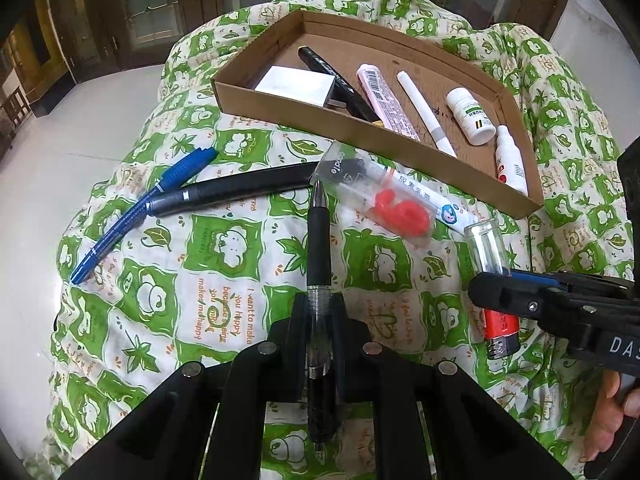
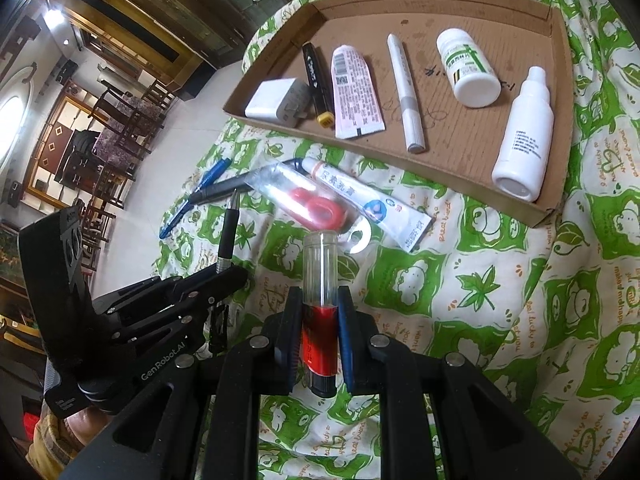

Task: Organize rigid objects
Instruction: 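Lift the pen with the left tool while the right tool carries the red tube toward the tray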

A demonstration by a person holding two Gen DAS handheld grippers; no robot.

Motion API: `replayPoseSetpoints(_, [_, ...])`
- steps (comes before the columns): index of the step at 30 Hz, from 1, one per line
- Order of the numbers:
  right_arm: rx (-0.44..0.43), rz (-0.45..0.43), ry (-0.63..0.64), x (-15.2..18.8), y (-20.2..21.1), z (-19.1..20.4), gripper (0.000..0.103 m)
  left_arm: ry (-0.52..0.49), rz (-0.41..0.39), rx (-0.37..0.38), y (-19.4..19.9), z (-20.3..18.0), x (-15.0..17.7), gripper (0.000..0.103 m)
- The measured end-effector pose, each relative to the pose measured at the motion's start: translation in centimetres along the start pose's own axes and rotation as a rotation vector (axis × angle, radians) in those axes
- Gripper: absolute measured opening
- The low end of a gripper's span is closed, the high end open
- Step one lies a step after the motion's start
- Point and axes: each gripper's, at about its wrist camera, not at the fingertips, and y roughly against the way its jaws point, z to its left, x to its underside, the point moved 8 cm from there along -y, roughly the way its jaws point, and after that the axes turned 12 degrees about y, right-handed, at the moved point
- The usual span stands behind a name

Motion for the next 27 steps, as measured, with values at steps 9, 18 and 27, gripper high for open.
replayPoseSetpoints(9, [-0.007, -0.018, 0.004, -0.1, 0.9, 0.2, 0.016, 0.009, -0.008, -0.001, 0.5, -0.1, -0.1, 0.01])
replayPoseSetpoints(18, [-0.005, -0.036, 0.001, -0.3, 1.4, 0.0, 0.016, 0.026, -0.017, 0.015, 1.1, -0.5, -0.5, 0.01])
replayPoseSetpoints(27, [-0.006, -0.066, -0.016, -0.5, 2.6, -0.6, 0.016, 0.028, -0.049, 0.03, 2.4, -1.4, -2.0, 0.01])
